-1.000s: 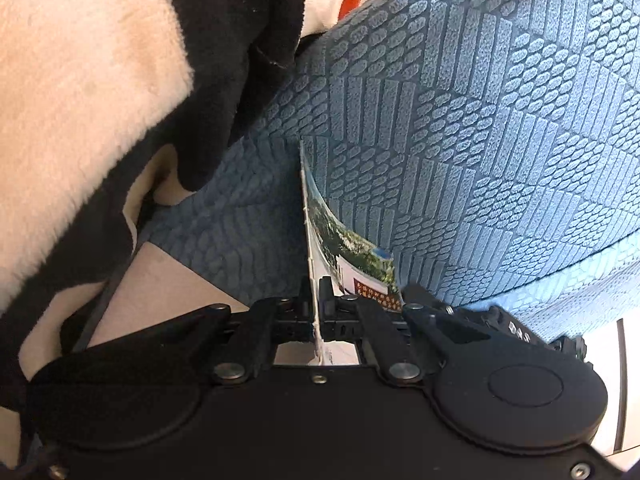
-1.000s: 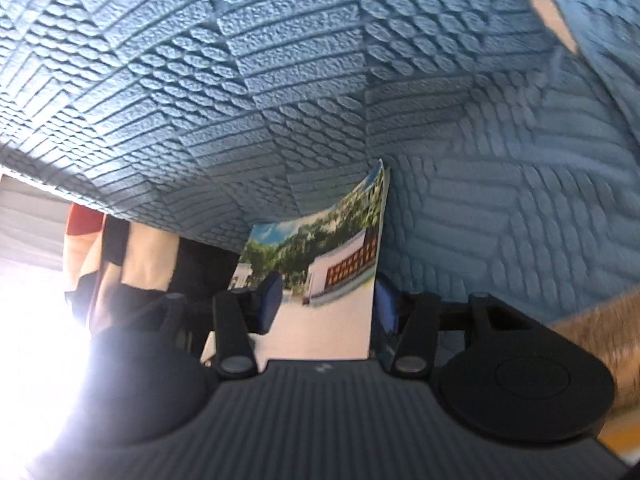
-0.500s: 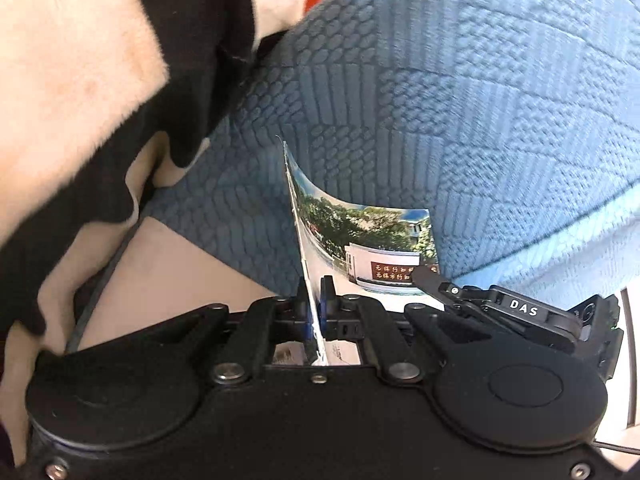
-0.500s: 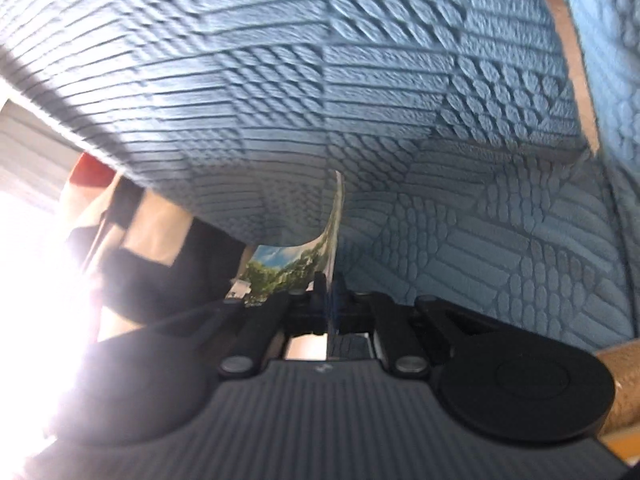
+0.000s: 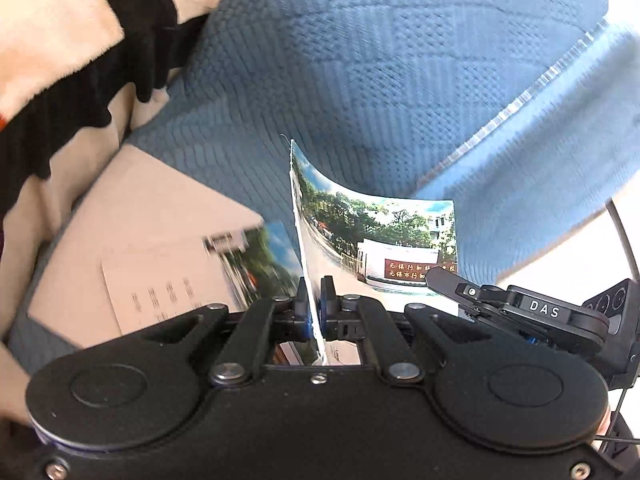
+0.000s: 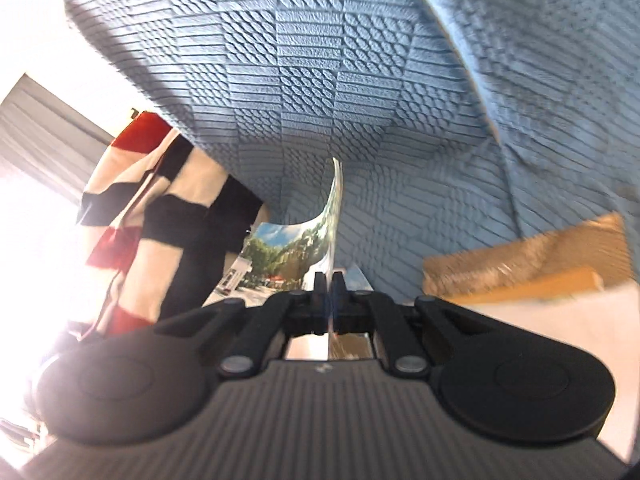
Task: Organize objects
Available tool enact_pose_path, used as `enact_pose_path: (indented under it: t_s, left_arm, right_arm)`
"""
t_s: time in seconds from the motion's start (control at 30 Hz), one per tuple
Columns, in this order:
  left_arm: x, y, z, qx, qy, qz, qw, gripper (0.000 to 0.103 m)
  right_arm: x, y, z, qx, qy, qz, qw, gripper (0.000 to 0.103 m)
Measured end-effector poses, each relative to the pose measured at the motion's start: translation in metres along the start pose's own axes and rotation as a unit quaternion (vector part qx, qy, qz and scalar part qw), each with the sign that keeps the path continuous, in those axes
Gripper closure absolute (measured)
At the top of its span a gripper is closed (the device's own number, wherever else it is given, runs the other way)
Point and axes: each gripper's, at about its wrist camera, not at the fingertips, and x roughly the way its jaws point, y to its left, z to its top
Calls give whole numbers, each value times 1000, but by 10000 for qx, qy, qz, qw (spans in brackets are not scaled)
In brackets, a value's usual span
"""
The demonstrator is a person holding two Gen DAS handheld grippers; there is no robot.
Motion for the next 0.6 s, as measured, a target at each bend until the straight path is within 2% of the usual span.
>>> enact_pose_path:
  t_s: [0.27, 0.6]
  left_arm:
    - [-28, -48, -46, 402, -4, 27, 9992, 99]
    - [-59, -99, -63, 641, -21, -68, 9979, 97]
  right_arm:
    - [-58, -9, -28, 33, -157, -76, 9998, 99]
    - [-119, 0, -24, -103, -422, -27, 9991, 99]
